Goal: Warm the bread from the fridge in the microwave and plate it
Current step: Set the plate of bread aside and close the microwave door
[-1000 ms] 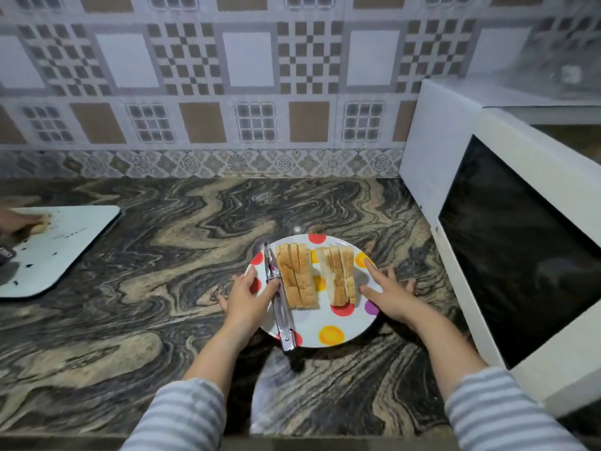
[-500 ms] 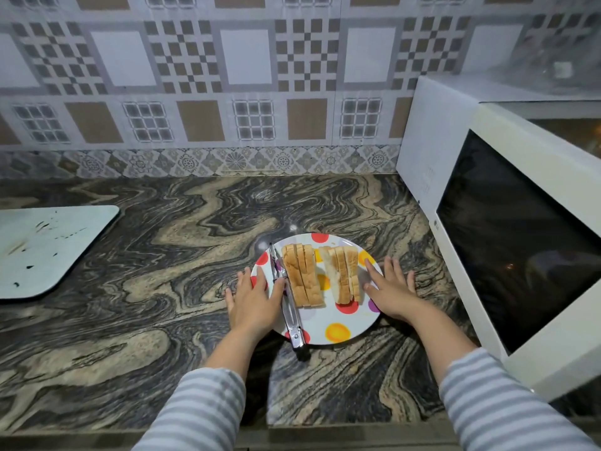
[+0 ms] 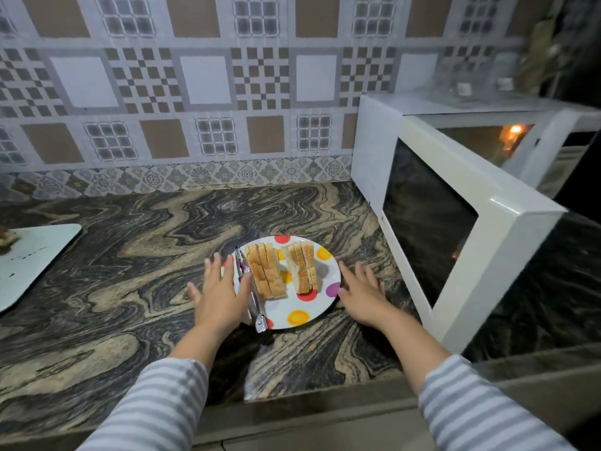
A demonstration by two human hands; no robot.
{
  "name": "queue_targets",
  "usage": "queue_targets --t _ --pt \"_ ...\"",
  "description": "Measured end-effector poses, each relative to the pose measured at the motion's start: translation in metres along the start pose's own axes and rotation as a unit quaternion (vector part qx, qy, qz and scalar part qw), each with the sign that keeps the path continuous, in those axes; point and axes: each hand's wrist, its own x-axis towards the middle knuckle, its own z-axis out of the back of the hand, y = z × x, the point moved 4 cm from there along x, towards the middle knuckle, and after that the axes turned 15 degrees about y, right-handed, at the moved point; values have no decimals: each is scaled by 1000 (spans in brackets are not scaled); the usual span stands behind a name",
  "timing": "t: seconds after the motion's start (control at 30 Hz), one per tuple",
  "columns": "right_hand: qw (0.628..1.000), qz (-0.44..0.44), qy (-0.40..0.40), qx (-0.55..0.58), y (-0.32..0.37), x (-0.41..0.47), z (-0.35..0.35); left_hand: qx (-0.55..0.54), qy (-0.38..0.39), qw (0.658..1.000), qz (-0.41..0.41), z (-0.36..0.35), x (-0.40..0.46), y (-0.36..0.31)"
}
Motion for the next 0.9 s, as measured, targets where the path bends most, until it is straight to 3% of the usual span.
queue_targets --t 0.27,0.5,0.7,0.9 --pt "998 -11 -57 -25 17 -117 2 86 40 983 -155 4 -37 -65" --pt "965 67 -221 -120 49 -215 41 100 54 951 -288 26 -62 -165" --pt "892 -82 -386 -222 31 -255 75 88 36 915 -393 38 -78 -243" --pt "876 -150 -415 -195 1 -248 93 136 31 887 -439 38 -73 -284"
